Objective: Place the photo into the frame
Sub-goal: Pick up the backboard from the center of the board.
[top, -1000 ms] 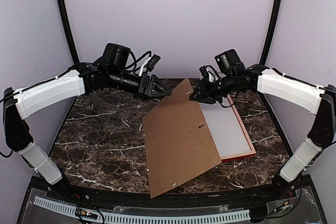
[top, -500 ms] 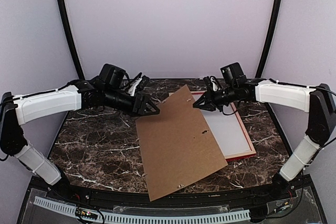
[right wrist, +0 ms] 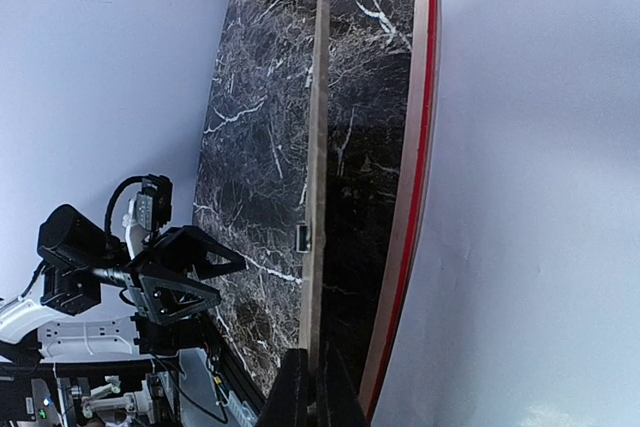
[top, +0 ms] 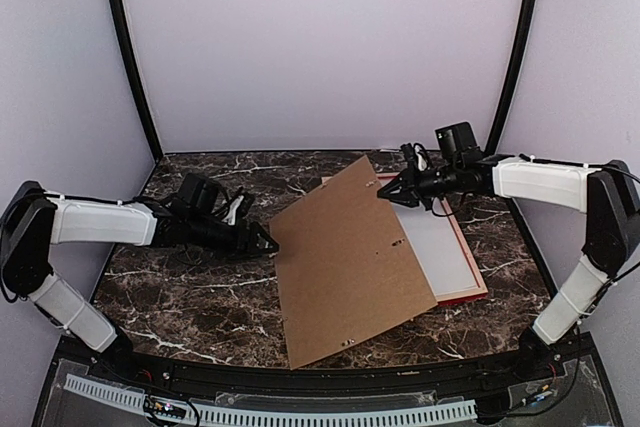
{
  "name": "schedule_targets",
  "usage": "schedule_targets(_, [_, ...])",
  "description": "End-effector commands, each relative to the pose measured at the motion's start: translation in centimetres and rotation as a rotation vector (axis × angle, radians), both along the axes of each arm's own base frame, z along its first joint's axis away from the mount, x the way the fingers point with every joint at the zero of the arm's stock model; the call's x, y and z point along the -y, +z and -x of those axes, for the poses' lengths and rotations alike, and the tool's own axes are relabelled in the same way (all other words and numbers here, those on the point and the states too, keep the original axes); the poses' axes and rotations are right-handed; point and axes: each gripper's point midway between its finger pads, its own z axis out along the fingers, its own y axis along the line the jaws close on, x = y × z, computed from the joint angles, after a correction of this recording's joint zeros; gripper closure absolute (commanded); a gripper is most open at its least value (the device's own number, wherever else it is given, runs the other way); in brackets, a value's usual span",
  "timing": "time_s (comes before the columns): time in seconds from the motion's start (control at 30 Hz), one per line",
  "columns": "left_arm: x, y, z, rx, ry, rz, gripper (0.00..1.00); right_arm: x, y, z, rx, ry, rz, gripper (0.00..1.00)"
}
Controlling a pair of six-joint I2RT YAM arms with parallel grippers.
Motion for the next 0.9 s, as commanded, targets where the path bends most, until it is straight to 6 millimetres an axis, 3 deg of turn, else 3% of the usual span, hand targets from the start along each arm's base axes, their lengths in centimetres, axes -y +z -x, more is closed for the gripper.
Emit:
schedule_targets(0.0, [0.8,-0.7,-0.4,-0.023,0.01,0.05,0.35,0.2,0.3,-1.3,0.085,-0.012,-0.008,1.0])
schedule_targets(0.23, [0.1,-3.4,0.4,-0.087,0.051,0.014,0.35,0.2,-1.1,-1.4,0.065,-0.008,0.012,1.0])
schedule_targets(0.47, [1.3,-5.4,0.8,-0.137,0.043,0.0,0.35,0.2,-1.3,-1.5,0.062,-0.005,0.013,1.0])
schedule_targets(0.87, [1.9,-6.7,0.7,-0.166,0.045,-0.019,0.35,0.4,-3.3,0.3,0.018,0.053,0.039,0.88])
